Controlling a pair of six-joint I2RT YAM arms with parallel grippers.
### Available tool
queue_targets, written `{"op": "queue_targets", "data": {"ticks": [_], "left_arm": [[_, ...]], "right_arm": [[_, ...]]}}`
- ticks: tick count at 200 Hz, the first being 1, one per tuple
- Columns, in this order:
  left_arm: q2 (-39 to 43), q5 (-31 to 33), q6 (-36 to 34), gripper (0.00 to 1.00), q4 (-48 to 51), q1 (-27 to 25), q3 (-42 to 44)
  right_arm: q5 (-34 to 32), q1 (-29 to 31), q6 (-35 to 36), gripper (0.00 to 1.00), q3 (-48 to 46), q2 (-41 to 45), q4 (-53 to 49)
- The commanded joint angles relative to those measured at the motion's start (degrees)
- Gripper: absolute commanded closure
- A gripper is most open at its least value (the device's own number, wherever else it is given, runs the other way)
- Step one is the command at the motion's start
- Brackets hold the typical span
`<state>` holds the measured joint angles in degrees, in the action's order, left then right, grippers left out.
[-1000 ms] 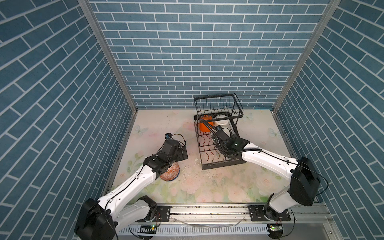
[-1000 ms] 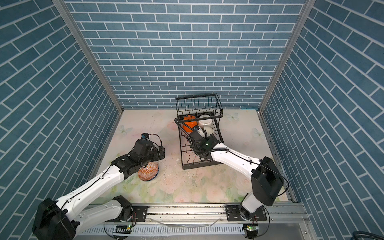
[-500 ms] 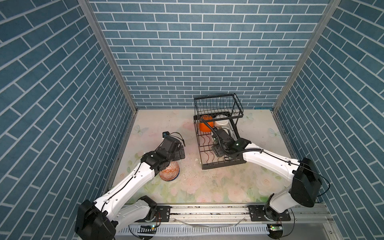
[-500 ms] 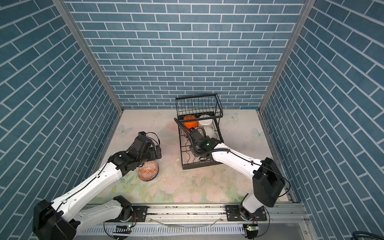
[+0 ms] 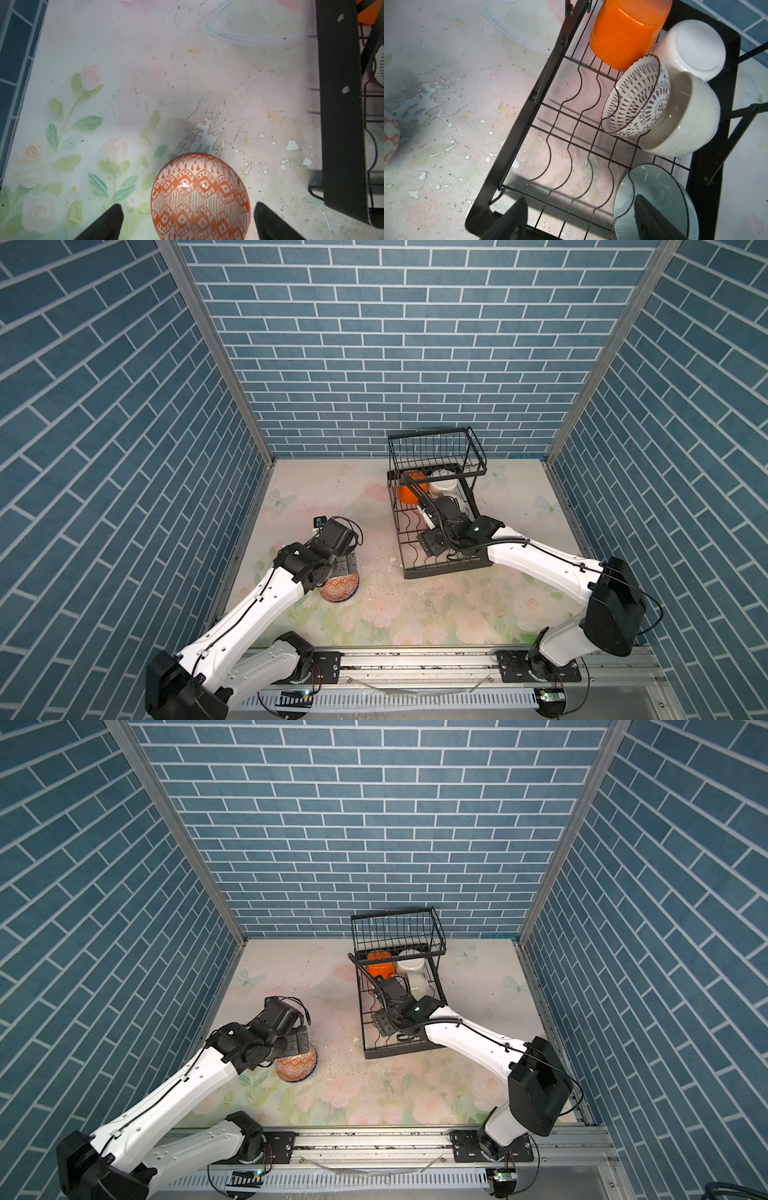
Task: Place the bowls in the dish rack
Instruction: 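Close the left gripper on the orange-patterned bowl rim and lift it off the blue bowl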
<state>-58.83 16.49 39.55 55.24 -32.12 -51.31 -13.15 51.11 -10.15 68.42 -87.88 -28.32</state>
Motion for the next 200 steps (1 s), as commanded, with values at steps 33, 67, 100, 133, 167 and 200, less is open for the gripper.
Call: {"op": "queue_targets", "data": {"ticks": [33,67,100,133,167,200], "left_arm": [[-1.8,-0.8,0.2,0.01,11.8,0.4,-2.4],[-0.1,-7.0,-2.1,0.07,7.6,-0.8,-1.7],[1.9,-6.9,-1.0,0.08,6.9,-4.0,-0.7],[2.7,-9.2,0.2,0.15,4.5,-7.1,1.7],[2.2,-6.5,0.0,0.18,1.5,-13.0,3.6],[0.6,-4.5,-1.7,0.24,-2.3,-15.6,5.9]], "right_arm": [[0.8,0.2,-0.1,0.19,-0.5,2.2,2.2],[0.8,0.3,-0.2,0.19,-1.7,2.4,2.7],[0.6,0.2,-0.1,0.19,-2.4,2.8,3.0],[0.7,0.3,0.0,0.19,-2.4,2.9,3.3],[0.6,0.2,-0.3,0.19,-2.6,2.9,3.7],[-0.2,0.2,-0.4,0.19,-2.7,3.4,2.9]]}}
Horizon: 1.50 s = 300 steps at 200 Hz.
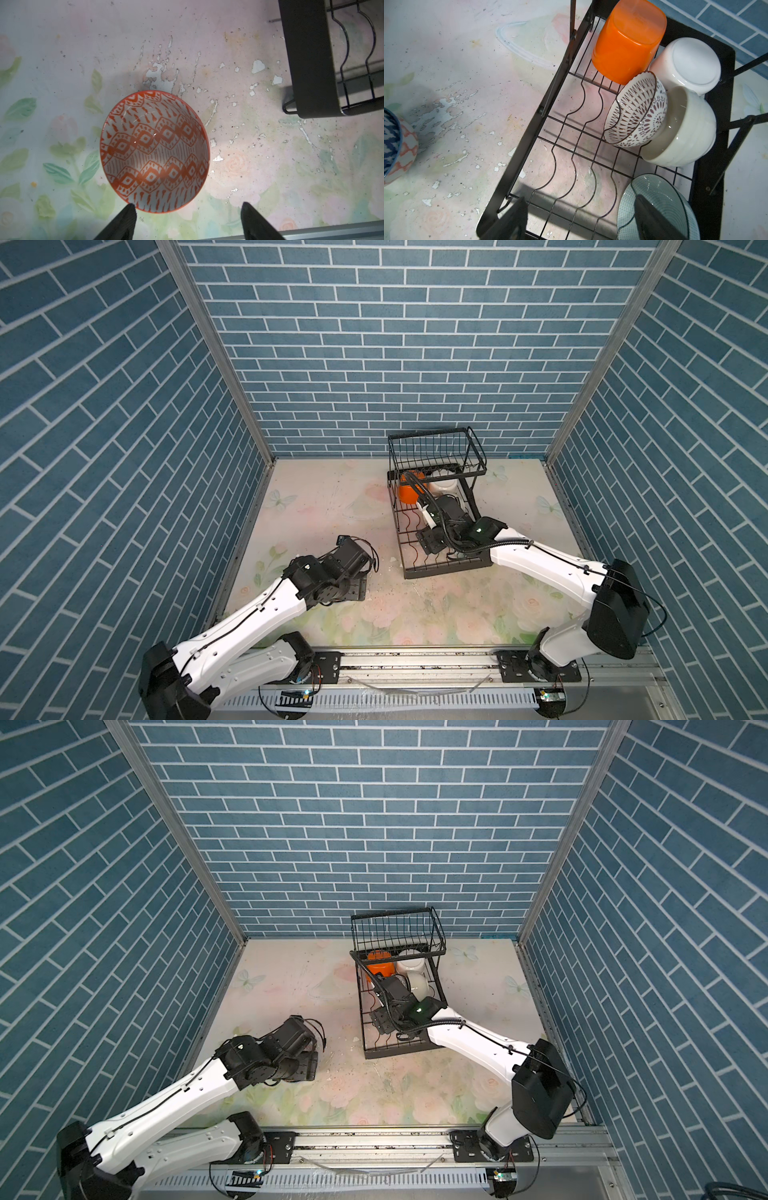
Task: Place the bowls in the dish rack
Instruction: 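Close the left gripper on the orange-patterned bowl rim and lift it off the blue bowl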
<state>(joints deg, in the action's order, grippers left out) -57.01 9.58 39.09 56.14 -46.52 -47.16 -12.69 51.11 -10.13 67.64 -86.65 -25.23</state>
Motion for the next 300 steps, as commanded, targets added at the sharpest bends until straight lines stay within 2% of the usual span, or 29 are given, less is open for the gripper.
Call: {"op": "queue_targets", "data": {"ticks": [1,47,80,114,202,261,300], "left_arm": [[-1.3,2.4,-1.3,0.24,-3.3,-1.2,1.8],[-6.3,4.5,-1.5,0.38,-3.5,-1.8,2.0],[-8.0,4.6,-1.2,0.44,-4.3,-2.0,2.3],[-9.4,4.4,-0.3,0.55,-5.8,-2.2,3.4],[-10.9,4.6,0.2,0.69,-8.6,-2.4,6.0],[-9.6,5.3,0.7,0.83,-8.2,-2.4,6.4],[-8.1,6.2,0.7,0.86,-7.0,-2.4,6.6]], "right_arm": [[-0.7,0.2,-0.4,0.19,-1.8,2.2,-0.2],[-2.3,0.0,-0.8,0.19,-2.8,2.8,0.0],[-2.5,0.0,-1.2,0.19,-3.3,2.7,0.0],[-3.3,-0.3,-1.2,0.19,-4.1,3.0,0.4],[-3.7,-0.5,-1.8,0.19,-5.1,3.4,0.7],[-3.6,-0.6,-2.0,0.19,-4.9,2.9,0.5],[-3.5,-0.6,-2.0,0.19,-4.4,2.3,0.2]]}}
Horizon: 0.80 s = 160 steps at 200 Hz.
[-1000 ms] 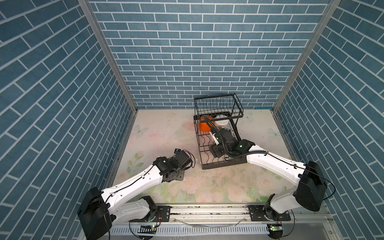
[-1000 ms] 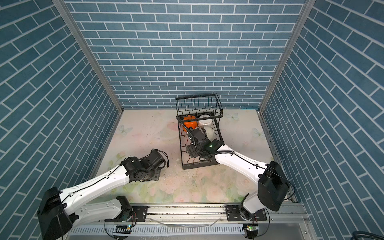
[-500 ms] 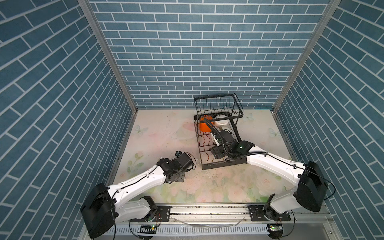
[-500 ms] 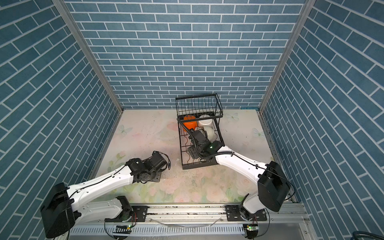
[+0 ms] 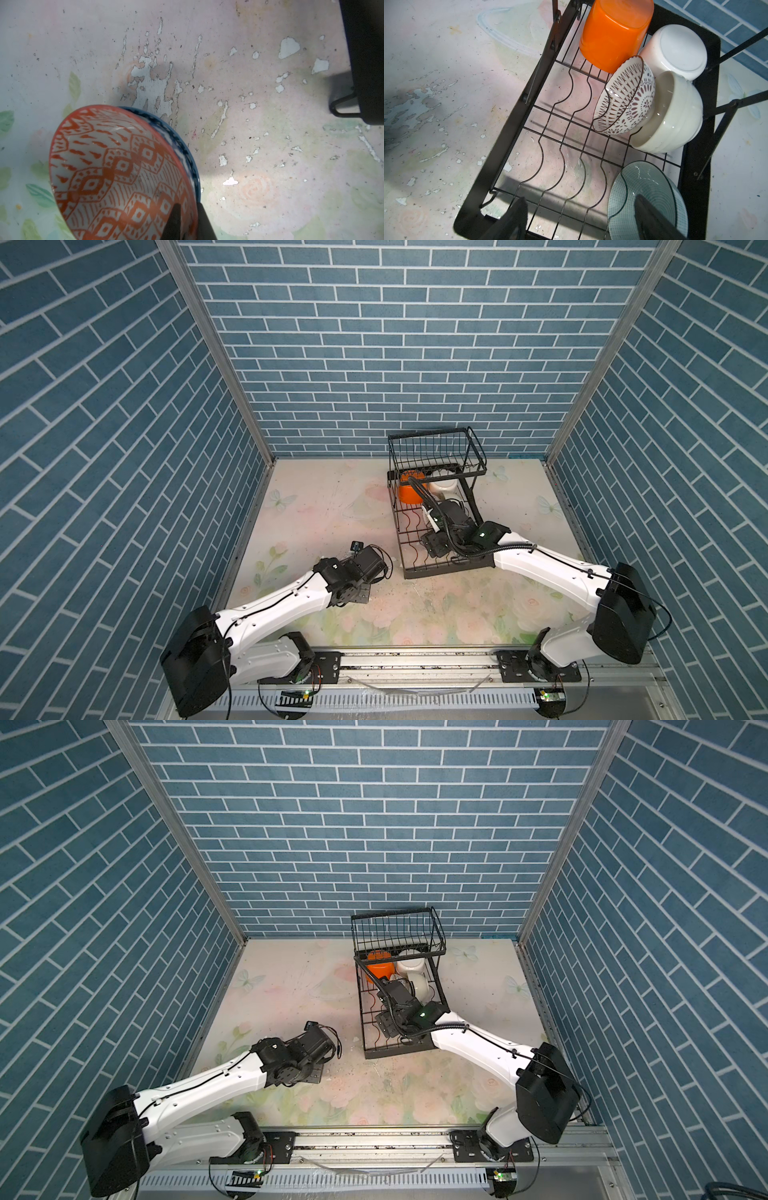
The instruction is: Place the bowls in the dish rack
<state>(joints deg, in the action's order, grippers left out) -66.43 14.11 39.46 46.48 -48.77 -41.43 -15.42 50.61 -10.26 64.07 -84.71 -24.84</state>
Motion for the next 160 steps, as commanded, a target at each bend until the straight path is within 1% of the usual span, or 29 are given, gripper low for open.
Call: {"op": "queue_targets", "data": {"ticks": [1,36,58,76,118,160], "left_arm": [[1.3,1.6,0.4,0.86,2.6,-0.2,0.8],[2.1,2.2,-0.1,0.88,3.4,-0.2,0.5],[2.0,3.0,-1.1,0.94,4.1,-0.2,-0.6],[1.6,3.9,-2.7,1.00,4.8,-0.2,-2.0],[0.6,6.0,-7.5,1.00,6.1,-0.2,-6.1],[1.6,4.8,-14.6,1.00,4.5,-0.5,-9.1]], "right_arm": [[-0.7,-0.1,-1.9,0.19,-0.9,0.3,-0.2],[-0.3,-0.1,-1.9,0.19,-0.3,-0.2,-0.5],[0.1,-0.2,-1.8,0.19,0.2,-0.5,-0.8],[0.7,-0.2,-1.7,0.19,0.9,-0.8,-1.2],[3.2,-0.9,-1.6,0.19,3.7,-1.5,-4.0],[9.8,-4.0,-1.7,0.20,6.7,-1.6,-7.9]]}}
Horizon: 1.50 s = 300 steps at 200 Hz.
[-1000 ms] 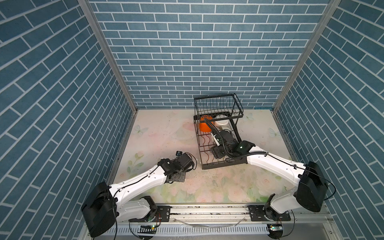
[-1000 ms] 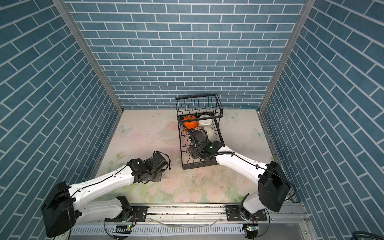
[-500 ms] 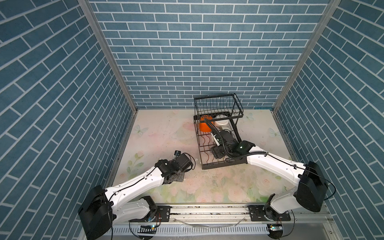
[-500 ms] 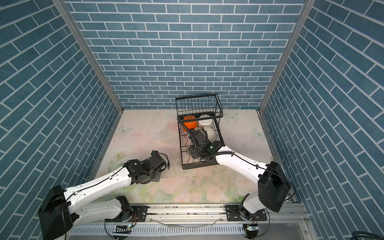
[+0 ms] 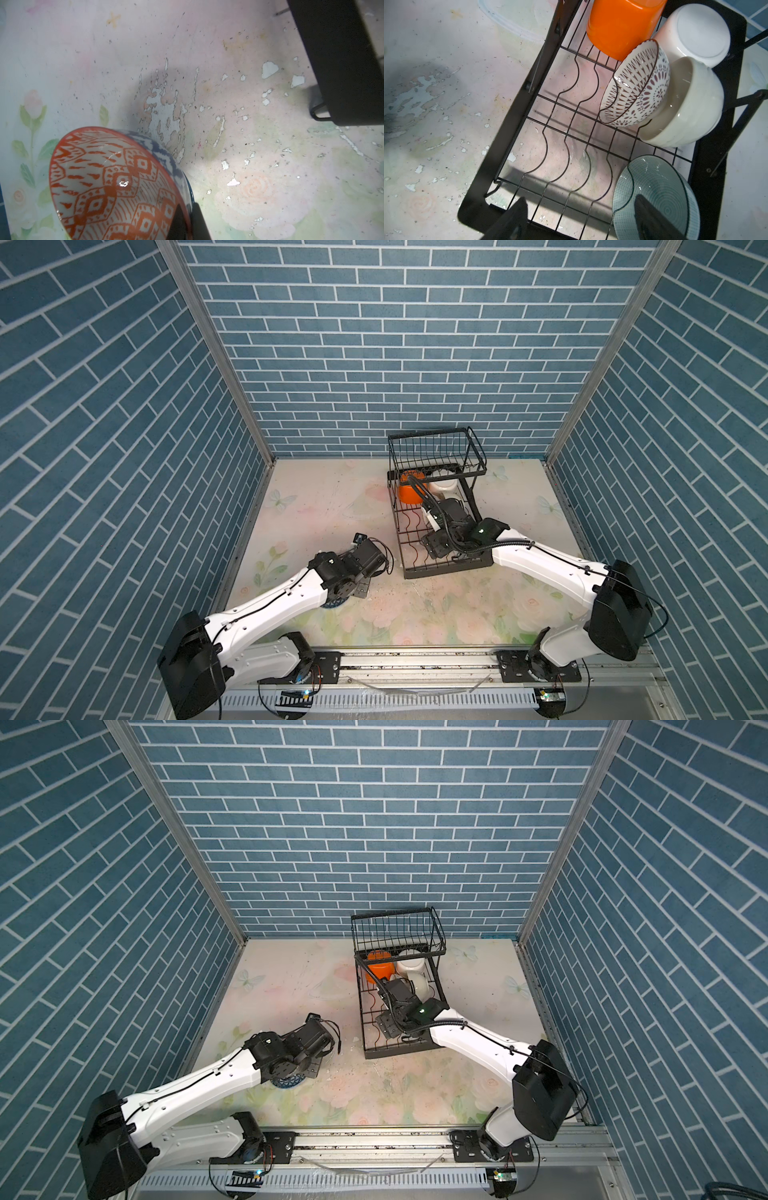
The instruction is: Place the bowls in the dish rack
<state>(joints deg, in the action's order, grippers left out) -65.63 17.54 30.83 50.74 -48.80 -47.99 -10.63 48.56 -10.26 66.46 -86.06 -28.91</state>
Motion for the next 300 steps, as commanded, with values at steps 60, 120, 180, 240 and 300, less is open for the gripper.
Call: {"op": "queue_targets", "data": {"ticks": [60,120,180,240,300], "left_arm": [[0.0,-1.9,-17.9,1.00,-6.5,-4.7,-4.6],[-4.3,-1.4,-31.3,1.00,-15.0,-12.8,-4.8],[-5.1,-3.2,-41.0,1.00,-16.6,-15.4,-6.8],[-7.2,-4.0,-46.5,1.00,-14.6,-15.9,-9.7],[-9.9,-5.4,-50.3,1.00,-12.0,-16.0,-13.5]], "right_arm": [[9.8,-4.9,0.1,0.21,10.2,-1.2,-9.6],[12.1,-5.3,0.3,0.22,16.1,-3.9,-13.2],[18.0,-5.4,1.6,0.26,21.9,-6.3,-17.3],[22.4,-5.1,3.5,0.34,25.3,-8.2,-22.2],[26.8,-3.5,6.7,0.37,27.6,-11.4,-25.7]]}}
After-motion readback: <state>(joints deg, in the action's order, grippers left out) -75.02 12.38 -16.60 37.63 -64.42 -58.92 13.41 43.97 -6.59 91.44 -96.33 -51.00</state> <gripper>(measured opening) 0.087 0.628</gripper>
